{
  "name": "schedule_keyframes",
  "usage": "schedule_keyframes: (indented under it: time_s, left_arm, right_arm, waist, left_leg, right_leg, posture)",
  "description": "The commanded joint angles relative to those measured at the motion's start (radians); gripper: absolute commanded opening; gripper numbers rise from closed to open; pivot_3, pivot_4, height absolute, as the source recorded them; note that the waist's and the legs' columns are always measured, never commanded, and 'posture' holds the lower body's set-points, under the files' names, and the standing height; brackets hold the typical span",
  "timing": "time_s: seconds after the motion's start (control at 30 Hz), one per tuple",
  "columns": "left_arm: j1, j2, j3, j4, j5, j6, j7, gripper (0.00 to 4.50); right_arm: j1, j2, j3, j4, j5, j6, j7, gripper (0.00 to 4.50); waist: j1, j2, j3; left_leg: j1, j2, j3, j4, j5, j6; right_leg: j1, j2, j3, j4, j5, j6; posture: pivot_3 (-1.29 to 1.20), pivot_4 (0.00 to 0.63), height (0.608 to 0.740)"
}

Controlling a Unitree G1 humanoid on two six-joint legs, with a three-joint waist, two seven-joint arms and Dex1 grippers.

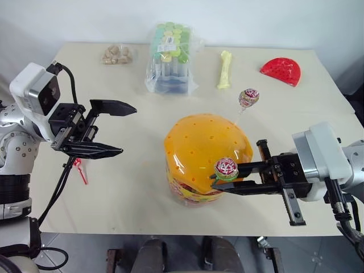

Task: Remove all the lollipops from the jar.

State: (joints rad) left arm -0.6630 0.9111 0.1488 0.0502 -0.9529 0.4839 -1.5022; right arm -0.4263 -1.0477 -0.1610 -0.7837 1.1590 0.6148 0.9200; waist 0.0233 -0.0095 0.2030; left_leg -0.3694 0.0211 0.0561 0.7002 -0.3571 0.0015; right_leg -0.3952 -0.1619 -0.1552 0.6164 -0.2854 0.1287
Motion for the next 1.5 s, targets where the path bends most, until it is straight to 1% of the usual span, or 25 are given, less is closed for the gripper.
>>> schedule_keyframes:
  time_s: [0.03,0.23,0.4,0.5,0.67,0.77,0.9,0.97,1.07,1.17,1.23,1.3,1.37,1.43,1.5]
  left_arm:
    - [-0.008,0.002,0.034,-0.009,-0.005,-0.007,-0.110,4.50]
    - [-0.012,0.008,0.032,0.016,0.003,-0.025,-0.112,4.50]
    - [-0.016,0.016,0.022,0.042,-0.003,-0.037,-0.112,4.50]
    - [-0.020,0.020,0.014,0.062,-0.004,-0.049,-0.112,4.50]
    - [-0.028,0.027,-0.005,0.097,-0.006,-0.074,-0.112,4.50]
    - [-0.034,0.025,-0.019,0.118,-0.006,-0.093,-0.112,4.50]
    - [-0.038,0.018,-0.039,0.136,-0.011,-0.115,-0.112,4.50]
    - [-0.035,0.017,-0.045,0.139,-0.015,-0.122,-0.112,4.50]
    - [-0.033,0.022,-0.057,0.148,-0.019,-0.135,-0.112,4.50]
    - [-0.031,0.039,-0.063,0.157,-0.018,-0.148,-0.112,4.50]
    - [-0.027,0.055,-0.058,0.155,-0.013,-0.155,-0.112,4.50]
    - [-0.026,0.071,-0.053,0.151,-0.013,-0.158,-0.112,4.50]
    - [-0.023,0.083,-0.051,0.148,-0.017,-0.161,-0.112,4.50]
    - [-0.021,0.091,-0.050,0.150,-0.017,-0.165,-0.112,4.50]
    - [-0.017,0.096,-0.049,0.152,-0.015,-0.171,-0.112,4.50]
  right_arm:
    - [-0.028,0.010,-0.016,-0.007,0.007,-0.011,0.011,0.02]
    - [-0.079,0.027,-0.027,0.013,0.014,-0.017,0.001,0.02]
    - [-0.122,0.048,-0.088,0.051,0.074,-0.020,-0.018,0.02]
    - [-0.124,0.030,-0.143,0.070,0.113,-0.012,-0.004,0.02]
    - [-0.108,-0.046,-0.261,0.103,0.147,0.024,-0.005,0.02]
    - [-0.056,-0.094,-0.379,0.126,0.164,0.067,-0.030,0.02]
    - [0.109,-0.100,-0.553,0.142,0.140,0.143,-0.038,0.02]
    - [0.197,-0.088,-0.621,0.160,0.075,0.155,-0.011,0.02]
    - [0.398,-0.080,-0.698,0.263,-0.113,0.167,0.045,0.02]
    - [0.461,-0.075,-0.694,0.376,-0.210,0.159,0.022,0.02]
    - [0.486,-0.096,-0.639,0.451,-0.284,0.166,0.008,0.02]
    - [0.495,-0.145,-0.539,0.535,-0.363,0.232,-0.043,0.02]
    - [0.482,-0.180,-0.457,0.588,-0.408,0.292,-0.081,0.02]
    - [0.440,-0.184,-0.366,0.649,-0.449,0.323,-0.112,0.02]
    - [0.369,-0.152,-0.272,0.712,-0.498,0.323,-0.157,0.02]
  waist:
    - [0.000,0.000,0.000]
    - [0.000,0.000,0.000]
    - [-0.002,0.000,0.000]
    - [0.001,0.000,0.000]
    - [0.002,0.000,0.000]
    - [0.001,0.000,0.000]
    - [0.004,0.000,0.000]
    - [0.003,0.000,0.000]
    - [0.005,-0.001,-0.001]
    - [0.003,-0.001,-0.001]
    - [0.001,0.000,0.000]
    - [-0.005,0.000,0.000]
    - [-0.006,0.000,0.000]
    - [-0.007,0.001,0.000]
    - [-0.008,0.001,0.000]
  left_leg:
    - [0.000,0.000,0.000,0.000,0.000,0.000]
    - [0.000,0.000,0.000,0.000,0.000,0.000]
    - [0.000,0.000,0.000,0.000,0.000,0.000]
    - [0.000,0.000,0.000,-0.001,0.000,0.000]
    - [-0.001,0.000,0.000,-0.001,0.000,0.000]
    - [-0.001,0.000,0.000,-0.001,0.000,0.000]
    - [-0.001,0.000,0.000,-0.001,0.000,0.000]
    - [-0.001,0.000,0.001,-0.001,0.000,0.001]
    - [-0.001,0.000,0.001,-0.001,-0.001,0.001]
    - [-0.001,-0.001,0.003,-0.001,-0.001,0.002]
    - [-0.001,-0.001,0.003,-0.001,-0.001,0.003]
    - [0.000,0.000,0.003,-0.001,-0.001,0.003]
    - [0.000,0.000,0.005,-0.002,-0.001,0.003]
    - [0.000,0.000,0.006,-0.002,-0.001,0.003]
    - [0.000,0.000,0.006,-0.002,-0.001,0.003]
  right_leg:
    - [0.000,0.000,0.000,0.000,0.000,0.000]
    - [0.000,0.000,0.000,0.000,0.000,0.000]
    - [0.000,0.000,0.000,0.000,0.000,0.000]
    - [0.000,0.000,0.000,-0.001,0.000,0.000]
    - [0.000,0.000,0.000,-0.001,0.000,0.000]
    - [0.000,0.000,-0.001,-0.002,0.000,0.000]
    - [0.000,0.000,-0.001,-0.002,0.000,0.000]
    - [0.000,0.000,0.000,-0.002,0.001,0.001]
    - [0.001,0.000,-0.001,-0.004,0.001,0.001]
    - [0.001,0.000,0.001,-0.005,0.003,0.003]
    - [0.001,0.000,0.002,-0.005,0.003,0.003]
    - [0.001,0.001,0.002,-0.005,0.003,0.003]
    - [0.000,0.001,0.003,-0.005,0.004,0.003]
    - [0.000,0.001,0.004,-0.005,0.004,0.003]
    - [-0.001,0.001,0.004,-0.005,0.004,0.003]
  posture:
    - [0.00,0.150,0.740]
    - [0.00,0.150,0.740]
    - [0.00,0.150,0.740]
    - [0.00,0.150,0.740]
    - [0.00,0.150,0.740]
    - [0.00,0.150,0.740]
    - [0.00,0.150,0.740]
    - [0.00,0.150,0.740]
    - [0.00,0.150,0.740]
    - [0.00,0.150,0.740]
    - [0.00,0.150,0.740]
    - [0.00,0.150,0.740]
    - [0.00,0.150,0.740]
    - [0.00,0.150,0.740]
    - [0.00,0.150,0.740]
